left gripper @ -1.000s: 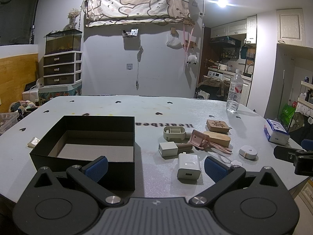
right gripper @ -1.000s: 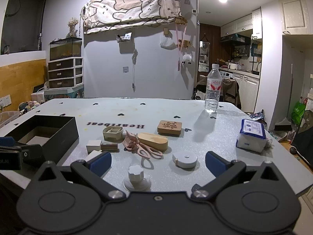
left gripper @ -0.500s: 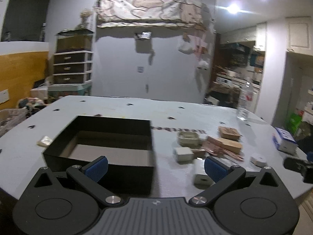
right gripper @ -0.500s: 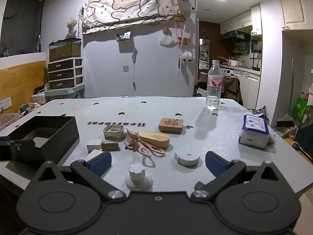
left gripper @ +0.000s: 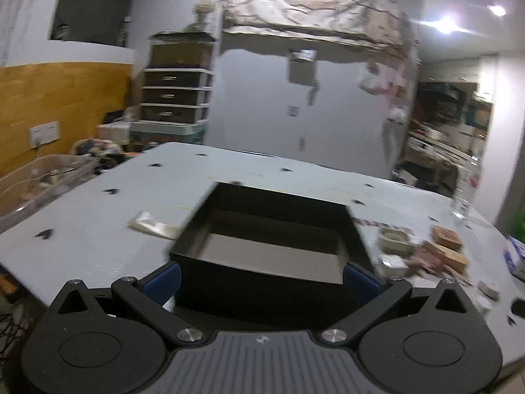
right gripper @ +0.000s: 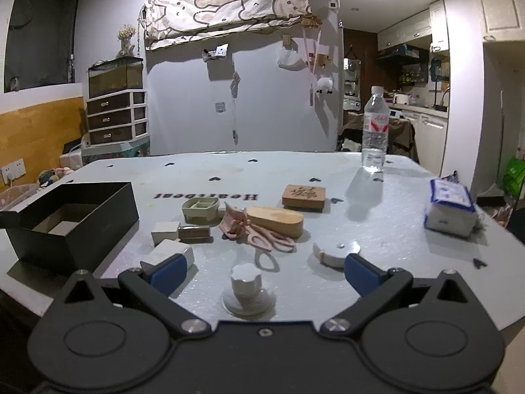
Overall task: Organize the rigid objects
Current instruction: 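Grasp the white knob-shaped object with the right gripper while the left gripper steadies the black box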
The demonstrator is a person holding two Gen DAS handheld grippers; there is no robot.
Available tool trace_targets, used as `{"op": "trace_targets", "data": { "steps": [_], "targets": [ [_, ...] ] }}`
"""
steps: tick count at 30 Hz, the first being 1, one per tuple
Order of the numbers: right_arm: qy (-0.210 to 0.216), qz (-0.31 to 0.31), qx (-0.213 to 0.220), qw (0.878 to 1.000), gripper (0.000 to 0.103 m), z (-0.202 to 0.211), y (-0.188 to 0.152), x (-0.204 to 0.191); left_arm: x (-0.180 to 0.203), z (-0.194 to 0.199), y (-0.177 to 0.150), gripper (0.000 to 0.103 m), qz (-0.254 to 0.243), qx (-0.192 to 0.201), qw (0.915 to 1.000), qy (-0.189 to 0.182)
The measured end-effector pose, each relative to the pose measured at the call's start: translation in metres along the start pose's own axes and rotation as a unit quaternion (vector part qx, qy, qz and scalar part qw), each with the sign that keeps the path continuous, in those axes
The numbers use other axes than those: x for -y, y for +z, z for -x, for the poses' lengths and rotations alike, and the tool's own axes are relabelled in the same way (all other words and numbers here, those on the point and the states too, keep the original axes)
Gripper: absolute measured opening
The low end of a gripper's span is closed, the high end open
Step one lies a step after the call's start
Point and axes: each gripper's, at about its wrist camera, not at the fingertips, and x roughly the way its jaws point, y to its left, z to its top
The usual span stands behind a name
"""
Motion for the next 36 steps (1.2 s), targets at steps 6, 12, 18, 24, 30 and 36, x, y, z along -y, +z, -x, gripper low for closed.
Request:
{"op": "trace_targets", "data": {
  "steps": [6,12,18,24,30,36],
  "targets": [
    [-0.020,0.010,0.005,1.000,0.103,-0.020,-0.013,-0.008,-0.029,-0.010,0.008,0.103,0.006,0.006,0.9998,0.015],
    [-0.009,-0.004,0.002,1.000,0.103,-0.036,-0.023,-0.013,-0.053,-0.027,0.013,0.088,0.035,0.015,0.9992,0.007],
    [-0.008,-0.026,-0.001,1.000,0.080,-0.051,-0.023,-0.009,-0.057,-0.055,0.019,0.074,0.032,-0.005,0.9995,0.006],
    [0.004,-0.037,-0.015,0.999,0.056,-0.062,-0.022,-0.007,-0.055,-0.084,0.025,0.052,0.016,-0.032,0.9993,0.011],
    [0.010,-0.023,-0.016,1.000,0.035,-0.065,-0.021,-0.012,-0.054,-0.097,0.022,0.032,0.016,-0.037,0.9992,0.007],
    [0.001,0.003,-0.017,1.000,0.029,-0.061,-0.015,-0.016,-0.059,-0.101,0.021,0.008,0.020,-0.028,0.9990,0.028]
  ]
}}
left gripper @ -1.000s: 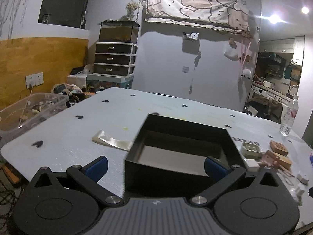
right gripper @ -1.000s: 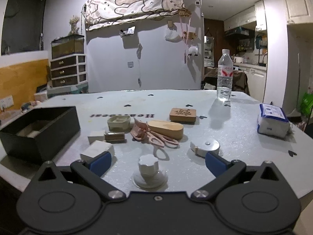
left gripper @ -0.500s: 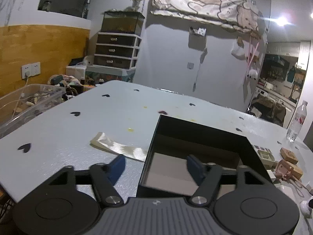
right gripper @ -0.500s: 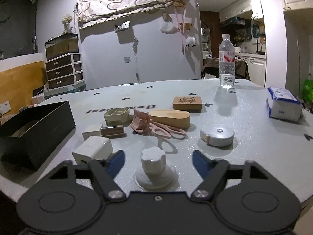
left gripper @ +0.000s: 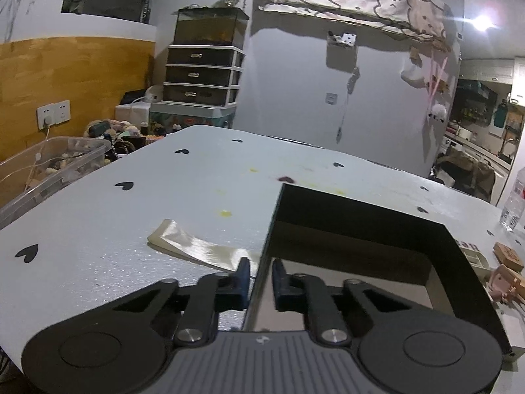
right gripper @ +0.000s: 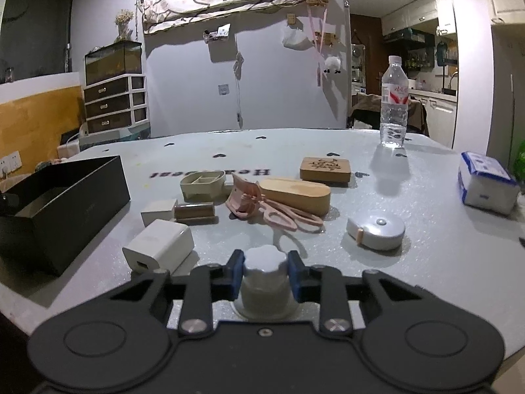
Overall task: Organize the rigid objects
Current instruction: 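Grasp the white knob-shaped object with the right gripper while the left gripper steadies the black box, then carry the white knob into the black box and open the right gripper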
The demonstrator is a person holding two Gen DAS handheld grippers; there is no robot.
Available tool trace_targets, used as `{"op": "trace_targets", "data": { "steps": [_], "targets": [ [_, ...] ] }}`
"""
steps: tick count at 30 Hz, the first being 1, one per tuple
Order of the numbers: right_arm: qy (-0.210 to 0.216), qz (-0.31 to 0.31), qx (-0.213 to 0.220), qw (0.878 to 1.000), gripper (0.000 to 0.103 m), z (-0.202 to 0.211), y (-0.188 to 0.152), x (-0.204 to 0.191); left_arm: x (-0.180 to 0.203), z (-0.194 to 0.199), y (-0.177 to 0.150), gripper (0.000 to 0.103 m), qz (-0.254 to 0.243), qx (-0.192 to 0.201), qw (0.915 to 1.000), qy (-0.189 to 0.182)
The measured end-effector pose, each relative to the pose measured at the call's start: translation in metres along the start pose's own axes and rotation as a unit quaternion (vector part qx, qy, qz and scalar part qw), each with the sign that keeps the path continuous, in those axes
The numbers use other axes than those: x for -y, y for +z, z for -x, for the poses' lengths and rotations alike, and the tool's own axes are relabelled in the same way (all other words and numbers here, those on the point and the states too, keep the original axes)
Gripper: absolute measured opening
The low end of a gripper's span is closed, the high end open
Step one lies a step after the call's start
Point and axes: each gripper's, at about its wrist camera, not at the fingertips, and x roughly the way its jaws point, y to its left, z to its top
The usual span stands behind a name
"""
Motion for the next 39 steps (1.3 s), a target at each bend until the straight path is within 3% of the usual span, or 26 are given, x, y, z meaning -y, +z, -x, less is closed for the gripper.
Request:
{"op": "trace_targets", "data": {
  "steps": [6,11,18,24,32,39],
  "targets": [
    [0.032,0.019,0.030,0.999,0.029,0.008,0.030,-0.011,0.002,0.001,-0.002,0.008,-0.010,0.009,0.9999,0.002],
    [0.108,0.037,0.041,0.993,0.029,0.000,0.066,-0.038,0.001,0.001,-0.002,0.006,-0.005,0.010,0.9999,-0.009],
    [0.223,0.120,0.040,0.967,0.029,-0.021,0.115,-0.116,-0.002,0.000,0.000,0.005,-0.015,0.006,0.9997,-0.019],
    [0.290,0.167,-0.006,0.942,0.029,-0.051,0.142,-0.191,-0.007,-0.001,0.001,0.005,0.001,0.006,0.9994,-0.034],
    [0.314,0.188,-0.086,0.927,0.029,-0.108,0.138,-0.255,-0.012,-0.005,0.005,0.005,0.008,-0.006,0.9989,-0.045],
    [0.305,0.184,-0.128,0.926,0.029,-0.141,0.132,-0.289,-0.013,-0.005,0.005,0.006,0.018,-0.007,0.9985,-0.051]
  ]
}}
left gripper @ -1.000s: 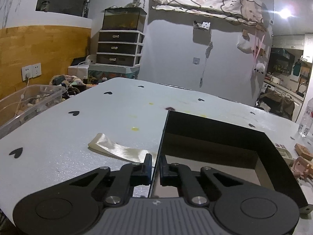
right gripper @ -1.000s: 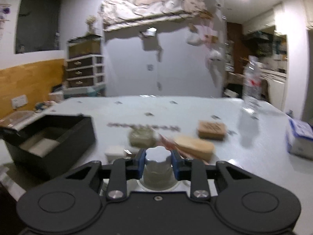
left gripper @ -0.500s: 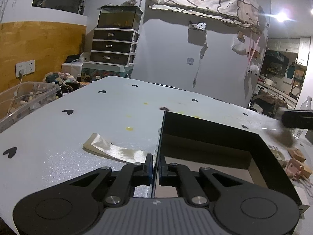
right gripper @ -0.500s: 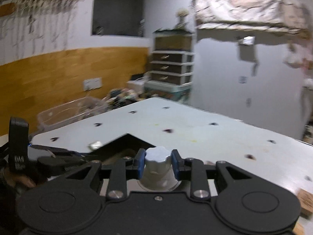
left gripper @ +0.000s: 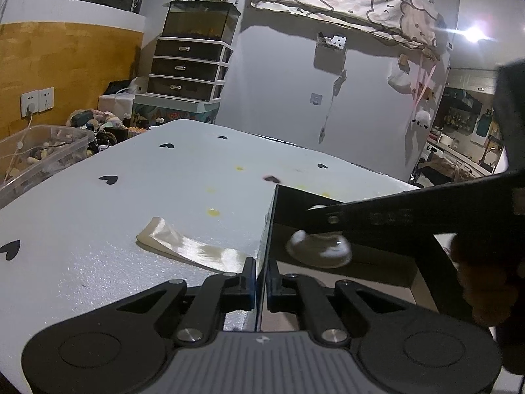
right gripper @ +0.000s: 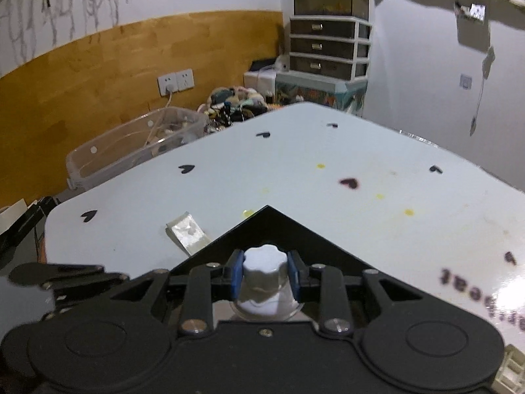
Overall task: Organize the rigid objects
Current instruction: 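Carry the white knob into the black box and open the right gripper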
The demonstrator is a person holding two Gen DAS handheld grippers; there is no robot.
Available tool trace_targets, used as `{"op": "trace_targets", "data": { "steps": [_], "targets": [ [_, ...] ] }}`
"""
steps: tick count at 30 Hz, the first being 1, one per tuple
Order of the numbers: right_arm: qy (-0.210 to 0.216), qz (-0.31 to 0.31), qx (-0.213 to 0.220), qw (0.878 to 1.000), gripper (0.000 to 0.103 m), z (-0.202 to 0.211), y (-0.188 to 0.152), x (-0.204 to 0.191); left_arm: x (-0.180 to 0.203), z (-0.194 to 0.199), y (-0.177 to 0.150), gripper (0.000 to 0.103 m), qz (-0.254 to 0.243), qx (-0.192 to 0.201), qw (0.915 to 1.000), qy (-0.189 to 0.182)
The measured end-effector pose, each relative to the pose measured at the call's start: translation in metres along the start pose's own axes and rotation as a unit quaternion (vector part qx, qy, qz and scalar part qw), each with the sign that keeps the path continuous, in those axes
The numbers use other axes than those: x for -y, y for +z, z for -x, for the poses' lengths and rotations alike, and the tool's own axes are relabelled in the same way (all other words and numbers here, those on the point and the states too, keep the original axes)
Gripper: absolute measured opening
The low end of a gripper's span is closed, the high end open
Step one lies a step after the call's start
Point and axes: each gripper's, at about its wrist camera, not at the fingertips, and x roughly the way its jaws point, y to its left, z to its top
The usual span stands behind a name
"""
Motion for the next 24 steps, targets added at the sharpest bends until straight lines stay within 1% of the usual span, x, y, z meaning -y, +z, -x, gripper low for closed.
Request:
{"op": "trace_targets", "data": {
  "steps": [5,8,9,10,11,13,15,17,19,20,22,24],
  "targets": [
    [-0.006,-0.024,-0.016,1.000,0.029,-0.019,0.003,0.004,-0.002,0.000,0.000,0.006,0.009,0.001,1.0000,-0.004],
    [-0.004,-0.038,-0.026,0.999,0.032,-0.028,0.003,0.006,-0.002,0.001,0.000,0.006,0.010,0.000,0.9999,-0.005],
    [-0.001,-0.045,-0.027,0.999,0.036,-0.028,0.003,0.007,-0.002,0.001,0.000,0.006,0.010,-0.001,0.9999,-0.005],
    [-0.002,-0.046,-0.027,0.999,0.043,-0.027,0.003,0.007,-0.002,0.001,0.001,0.007,0.011,-0.001,0.9999,-0.005],
    [-0.006,-0.045,-0.025,0.999,0.045,-0.025,0.003,0.006,-0.003,0.001,0.000,0.007,0.011,-0.001,0.9999,-0.005],
    [-0.008,-0.043,-0.021,0.999,0.046,-0.019,0.003,0.007,-0.003,0.001,0.001,0.007,0.013,-0.002,0.9999,-0.006],
    [-0.003,-0.049,-0.013,0.999,0.049,-0.008,0.004,0.009,-0.003,0.000,0.001,0.007,0.013,-0.002,0.9999,-0.005],
    [-0.001,-0.052,0.000,0.999,0.054,0.005,0.004,0.013,-0.003,0.001,0.001,0.007,0.014,-0.002,0.9999,-0.005],
    [-0.001,-0.055,0.017,0.998,0.061,0.024,0.002,0.018,-0.003,0.001,0.001,0.007,0.014,-0.002,0.9999,-0.004],
    [0.000,-0.056,0.028,0.998,0.063,0.036,0.000,0.021,-0.003,0.001,0.001,0.007,0.015,-0.003,0.9999,-0.004],
    [0.000,-0.059,0.046,0.997,0.074,0.056,-0.005,0.028,-0.002,0.001,0.002,0.007,0.014,-0.003,0.9999,-0.002],
    [-0.007,-0.059,0.063,0.996,0.080,0.079,-0.013,0.036,-0.002,0.001,0.002,0.007,0.014,-0.004,0.9999,0.000]
  ]
}}
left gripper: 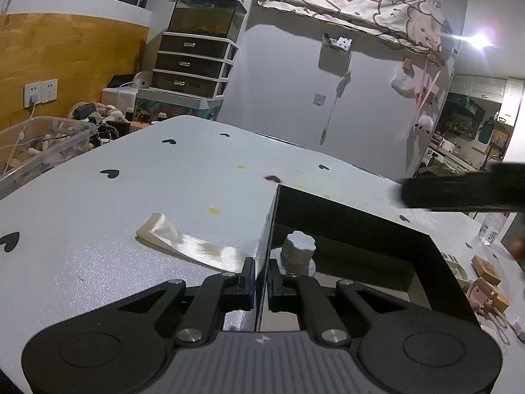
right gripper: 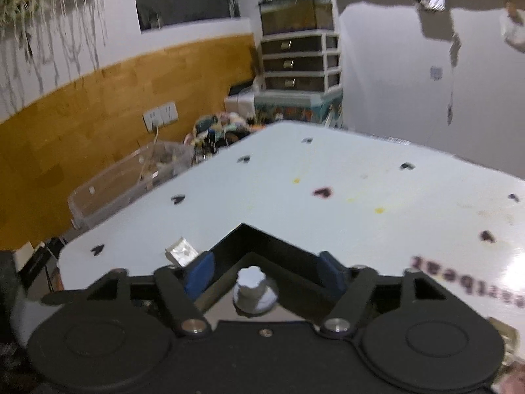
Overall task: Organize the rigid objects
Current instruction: 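Carry the white knob into the black box and open the right gripper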
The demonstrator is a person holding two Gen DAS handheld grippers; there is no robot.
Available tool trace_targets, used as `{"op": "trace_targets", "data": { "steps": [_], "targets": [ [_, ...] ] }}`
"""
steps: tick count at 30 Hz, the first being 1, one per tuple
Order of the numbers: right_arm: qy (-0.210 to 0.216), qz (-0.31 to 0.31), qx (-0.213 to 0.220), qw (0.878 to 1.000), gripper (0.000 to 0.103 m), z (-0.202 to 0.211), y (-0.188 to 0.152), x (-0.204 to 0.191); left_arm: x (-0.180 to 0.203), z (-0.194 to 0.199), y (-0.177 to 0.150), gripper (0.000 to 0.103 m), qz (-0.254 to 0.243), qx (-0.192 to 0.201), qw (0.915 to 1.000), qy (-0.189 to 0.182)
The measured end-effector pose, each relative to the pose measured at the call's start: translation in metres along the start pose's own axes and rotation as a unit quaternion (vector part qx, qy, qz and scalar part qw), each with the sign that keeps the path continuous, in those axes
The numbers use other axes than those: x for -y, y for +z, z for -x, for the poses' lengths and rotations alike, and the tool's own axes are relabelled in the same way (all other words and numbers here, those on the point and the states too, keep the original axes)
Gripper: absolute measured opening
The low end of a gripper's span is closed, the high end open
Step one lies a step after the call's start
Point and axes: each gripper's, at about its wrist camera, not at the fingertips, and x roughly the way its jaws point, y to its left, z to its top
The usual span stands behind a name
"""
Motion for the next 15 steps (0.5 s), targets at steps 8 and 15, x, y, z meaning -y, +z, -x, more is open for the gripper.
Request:
{"op": "trace_targets", "data": {
  "steps": [8,15],
  "targets": [
    [-0.081,0.011,0.047,0.996,0.096,0.077,-0.041,0.040,0.002,0.004,0.001,0.007,-0.001,0.005,1.0000,0.000],
    [-0.167,-0.063,0.046,0.983,0.097,0.114,-0.098,0.078,0.002,0.005,-0.001,0.007,0.001,0.008,1.0000,0.002]
  ]
}}
